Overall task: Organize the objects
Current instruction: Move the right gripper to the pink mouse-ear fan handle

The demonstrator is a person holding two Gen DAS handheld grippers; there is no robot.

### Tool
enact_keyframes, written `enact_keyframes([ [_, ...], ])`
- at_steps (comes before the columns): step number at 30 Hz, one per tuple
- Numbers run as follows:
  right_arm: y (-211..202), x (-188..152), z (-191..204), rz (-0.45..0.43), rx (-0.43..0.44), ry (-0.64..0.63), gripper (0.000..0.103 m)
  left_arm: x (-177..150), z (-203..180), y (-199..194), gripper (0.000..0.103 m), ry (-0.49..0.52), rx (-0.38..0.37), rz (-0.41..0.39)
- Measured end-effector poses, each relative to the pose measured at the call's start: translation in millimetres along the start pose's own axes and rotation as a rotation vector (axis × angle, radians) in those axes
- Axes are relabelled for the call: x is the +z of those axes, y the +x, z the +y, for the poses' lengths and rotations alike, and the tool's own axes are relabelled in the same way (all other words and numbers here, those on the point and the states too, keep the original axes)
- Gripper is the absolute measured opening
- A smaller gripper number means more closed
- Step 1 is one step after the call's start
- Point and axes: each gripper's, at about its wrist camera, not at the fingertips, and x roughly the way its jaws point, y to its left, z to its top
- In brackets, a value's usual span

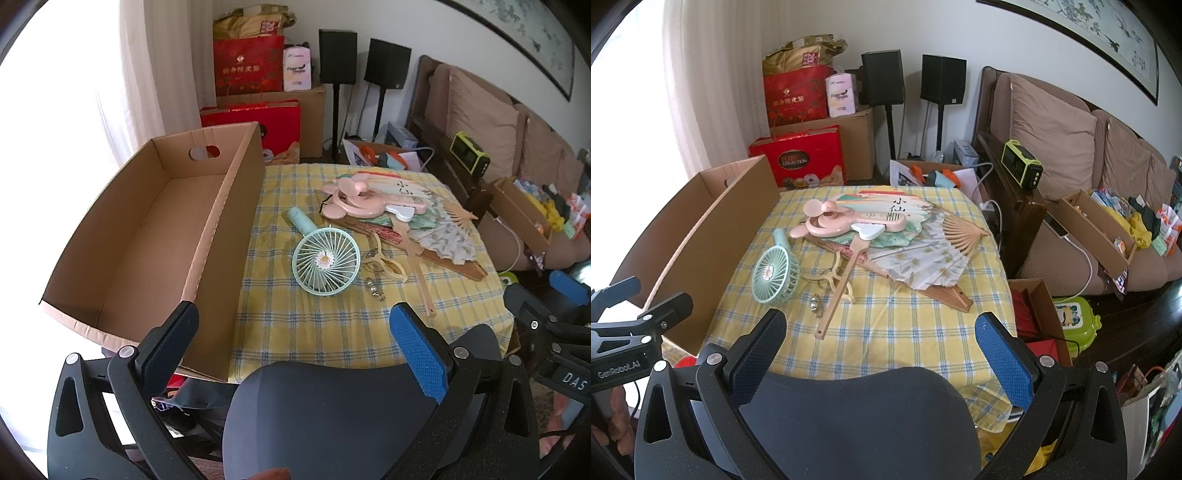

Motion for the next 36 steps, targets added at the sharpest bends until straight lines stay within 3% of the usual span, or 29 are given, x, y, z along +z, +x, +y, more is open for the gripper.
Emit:
enact_keyframes([
  [11,16.1,-1.2,0.9,0.002,-0.002,-0.015,0.103,10.7,-4.7,13.8,0.103,0.023,0.011,0.011],
  [17,22.8,8.4,-2.2,-0.008,-0.009,-0.04,0.103,18.4,-1.8,23.5,0.103,0.046,-0.033,-0.002],
  [22,31.2,16.5,-5.5,-0.011,0.039,-0.038,0.103,21.7,17.4,38.5,0.103,-0.044,-0.109,0.07],
  [36,64.8,41.6,-0.2,0.04,0.101,-0.04,0.103,16.5,-4.7,53.1,0.103,0.005,-0.145,0.058],
])
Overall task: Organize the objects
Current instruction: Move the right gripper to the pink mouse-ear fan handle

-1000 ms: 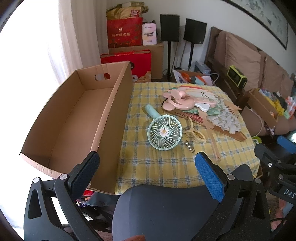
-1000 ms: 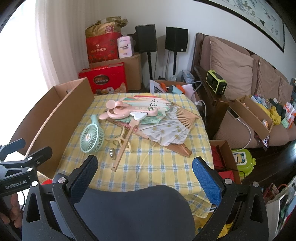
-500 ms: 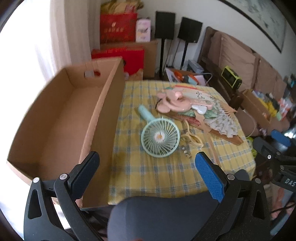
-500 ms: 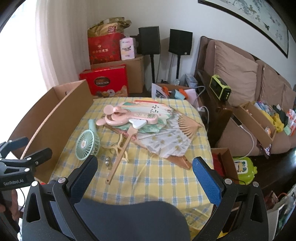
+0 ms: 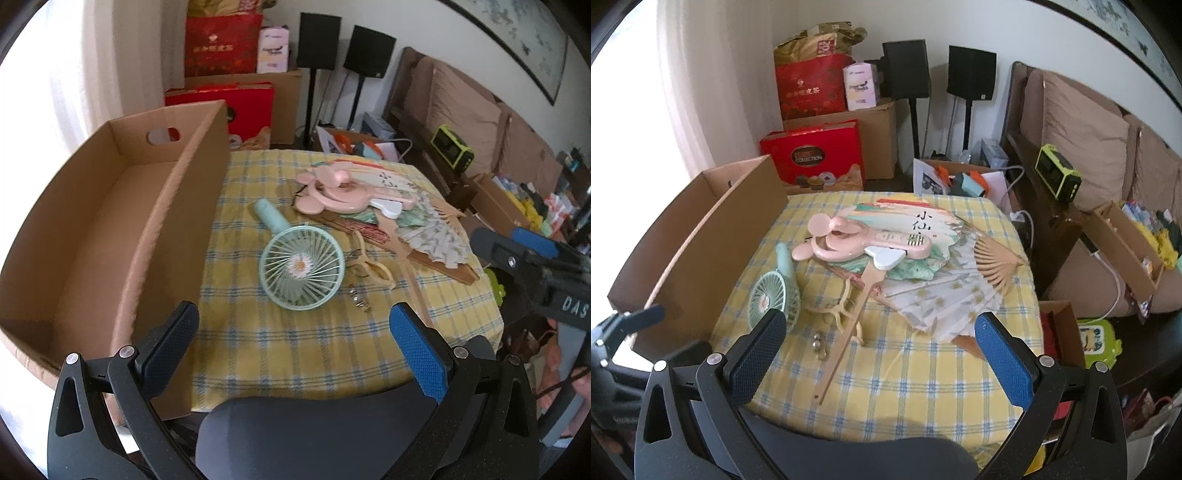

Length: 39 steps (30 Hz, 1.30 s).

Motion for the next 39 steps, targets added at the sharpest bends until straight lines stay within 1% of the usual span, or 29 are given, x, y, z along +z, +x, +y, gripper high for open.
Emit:
enact_keyframes([
  [5,9.3,9.0,-14.2,0.016,0.024,0.038,0.102,10.7,-14.9,12.6,0.103,0.033,-0.019,0.008],
  [9,17.6,19.7,-24.1,0.024,0.04,0.056,0.102,32.2,-14.7,24.9,0.103,0.004,-0.049,0.013],
  [12,26.1,28.9,-35.7,0.028,0.043,0.075,0.1,51.1,-12.7,38.2,0.103,-0.017,-0.079,0.031],
  [14,34.8,36.5,-45.7,0.038,0.056,0.097,0.099,64.0,-11.8,50.3,0.103,-0.023,-0.085,0.045],
  [18,56.6,47.3,-63.5,0.075,0.096,0.153,0.094,87.2,-9.5,76.7,0.103,-0.046,-0.091,0.076],
  [23,85.8,55.9,-80.1,0.128,0.126,0.214,0.085,108.7,4.3,109.2,0.103,-0.135,-0.128,0.113],
  [26,100.0,57.9,-89.2,0.151,0.146,0.251,0.084,115.7,7.0,128.3,0.103,-0.171,-0.152,0.151],
  [32,123.7,60.8,-102.9,0.183,0.204,0.333,0.083,129.5,5.4,155.4,0.103,-0.197,-0.179,0.202],
  [34,131.6,62.4,-105.0,0.194,0.214,0.349,0.079,131.5,6.2,161.9,0.103,-0.21,-0.184,0.212],
  [36,138.7,64.0,-105.7,0.205,0.231,0.362,0.073,131.5,8.5,168.2,0.103,-0.229,-0.206,0.225],
  [39,144.3,64.5,-102.9,0.209,0.249,0.366,0.069,130.6,11.3,176.2,0.103,-0.263,-0.27,0.249],
])
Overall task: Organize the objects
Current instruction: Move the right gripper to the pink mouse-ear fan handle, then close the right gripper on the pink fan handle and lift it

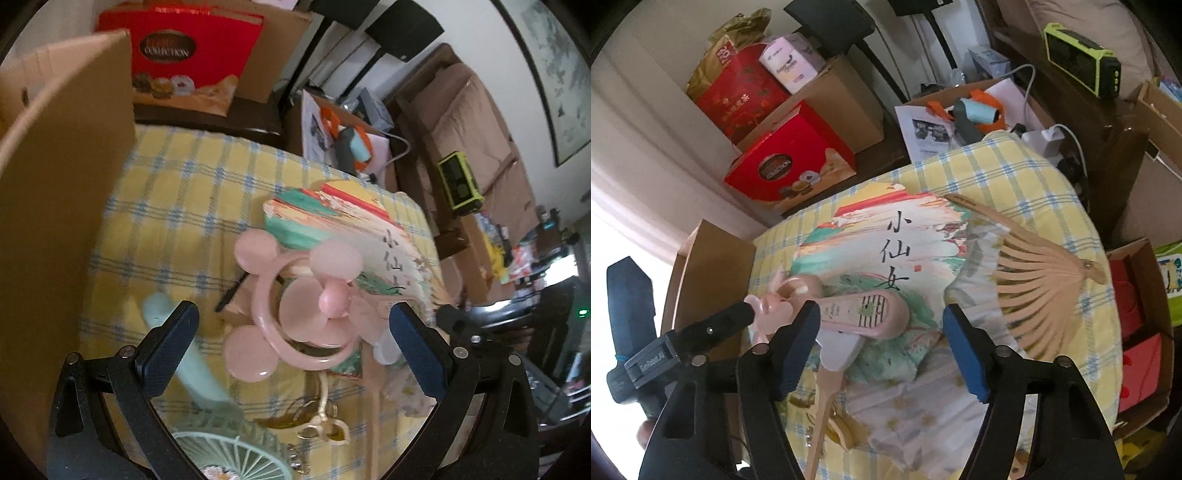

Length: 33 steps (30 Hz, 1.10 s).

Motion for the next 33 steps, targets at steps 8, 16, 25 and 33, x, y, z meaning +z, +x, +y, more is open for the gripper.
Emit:
enact_keyframes([
  [8,16.8,-1.7,0.4,0.039,0.038,0.009,0.064,1.4,5.9,19.3,0.103,-0.046,-0.122,0.072],
  [16,19.7,-0.9,7.5,0.038,0.026,-0.014,0.065,-0.2,-0.2,17.9,0.102,-0.016,-0.125,0.077],
  [25,7.6,-5.7,22.9,-0.003,-0.044,-0.101,0.065,-5.5,-15.7,2.8,0.102,0.039,-0.109,0.047],
  [33,-8.3,-9.1,41.8,-0.039,-0.082,-0.172,0.063,-6.7,-23.9,-24.7,0.102,0.059,-0.122,0.011],
])
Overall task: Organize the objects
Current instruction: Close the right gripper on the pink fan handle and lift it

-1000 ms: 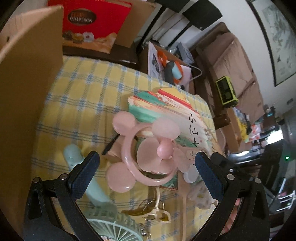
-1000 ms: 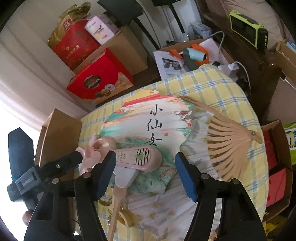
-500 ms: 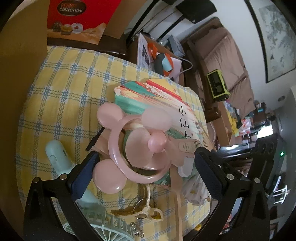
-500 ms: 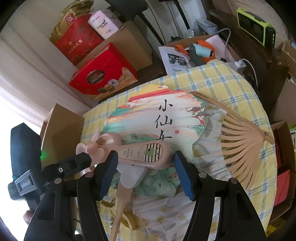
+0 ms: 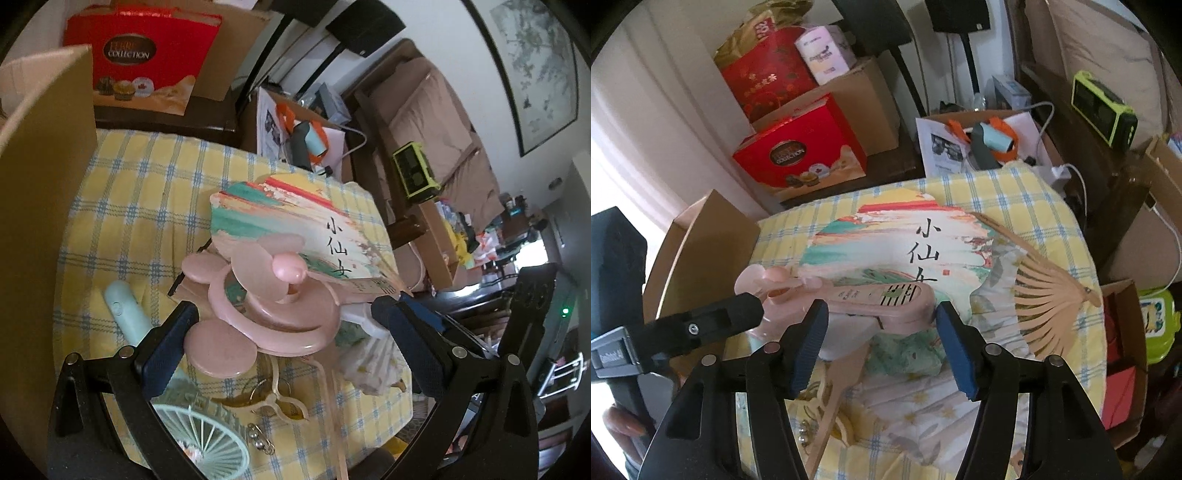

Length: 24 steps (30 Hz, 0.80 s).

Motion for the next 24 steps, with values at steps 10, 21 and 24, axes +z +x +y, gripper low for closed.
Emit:
enact_keyframes([
  [10,-4.9,-8.0,26.5,0.05,0.088,0.001,0.029,-5.7,-0.8,-14.2,0.098,-0.035,0.023,0.022],
  [21,-0.9,24.7,-24.9,-0.006,0.006,0.081,0.063,-4.1,28.6,9.5,0.099,-0.125,-0.009,0.075],
  [24,15.1,33.5,-35.9,0.005,0.028,0.091,0.063,-0.9,31.7,17.4,0.099,-0.138,-0.034,0.083],
])
